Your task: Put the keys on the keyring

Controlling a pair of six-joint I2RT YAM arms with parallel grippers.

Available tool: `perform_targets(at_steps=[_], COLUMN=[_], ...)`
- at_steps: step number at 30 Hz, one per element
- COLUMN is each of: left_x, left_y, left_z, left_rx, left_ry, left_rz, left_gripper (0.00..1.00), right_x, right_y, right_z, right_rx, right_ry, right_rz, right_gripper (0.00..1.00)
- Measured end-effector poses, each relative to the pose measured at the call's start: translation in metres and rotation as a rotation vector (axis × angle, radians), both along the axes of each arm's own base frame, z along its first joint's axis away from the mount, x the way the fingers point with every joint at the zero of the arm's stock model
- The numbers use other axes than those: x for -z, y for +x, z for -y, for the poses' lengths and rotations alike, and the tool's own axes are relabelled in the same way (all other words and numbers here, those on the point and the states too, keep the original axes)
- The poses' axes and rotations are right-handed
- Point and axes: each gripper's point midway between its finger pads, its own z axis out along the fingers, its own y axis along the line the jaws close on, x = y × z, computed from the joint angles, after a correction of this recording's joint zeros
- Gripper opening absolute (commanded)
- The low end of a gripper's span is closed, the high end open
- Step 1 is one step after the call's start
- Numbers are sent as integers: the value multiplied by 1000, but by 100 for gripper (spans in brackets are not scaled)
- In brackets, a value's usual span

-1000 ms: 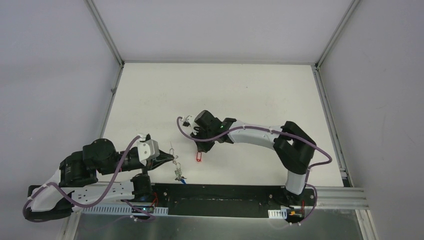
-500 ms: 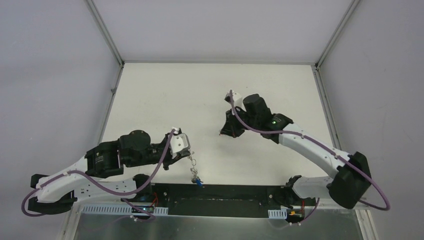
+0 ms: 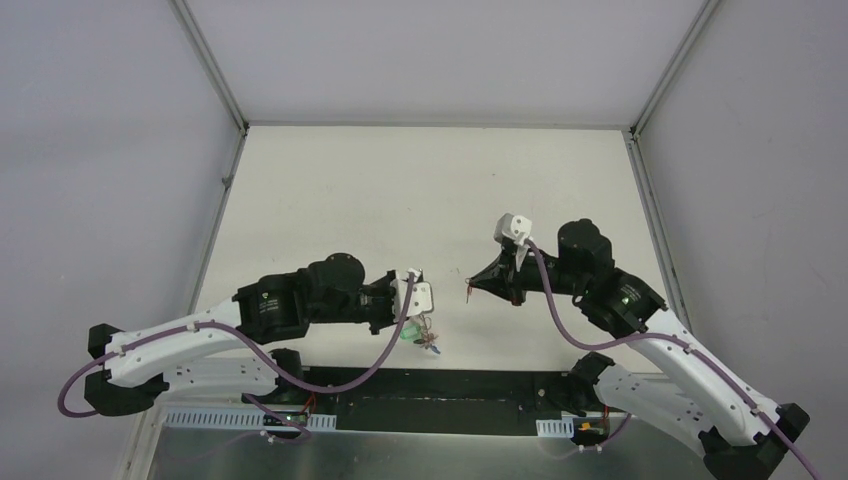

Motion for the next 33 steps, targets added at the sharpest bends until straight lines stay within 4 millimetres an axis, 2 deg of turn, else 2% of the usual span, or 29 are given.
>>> perform_targets(at_steps=[6, 11, 18, 26, 33], left_x=[4, 4, 10, 10, 8], left_y=[-12, -16, -20, -21, -21], left_z=[18, 22, 21, 24, 26], left_rx=[171, 274, 370, 419, 427], left_ry=[25, 29, 52, 41, 28], left_rz=[76, 174, 286, 356, 374], left_gripper=[0, 0, 0, 0, 0], right_x=[7, 14, 17, 25, 25], right_y=[-27, -44, -60, -70, -62], right_z=[0, -1, -9, -22, -30], right_rx=[-234, -385, -511, -554, -509], right_ry=[-26, -30, -27, -95, -125], right_rz=[123, 170, 232, 287, 357], right_gripper=[0, 0, 0, 0, 0])
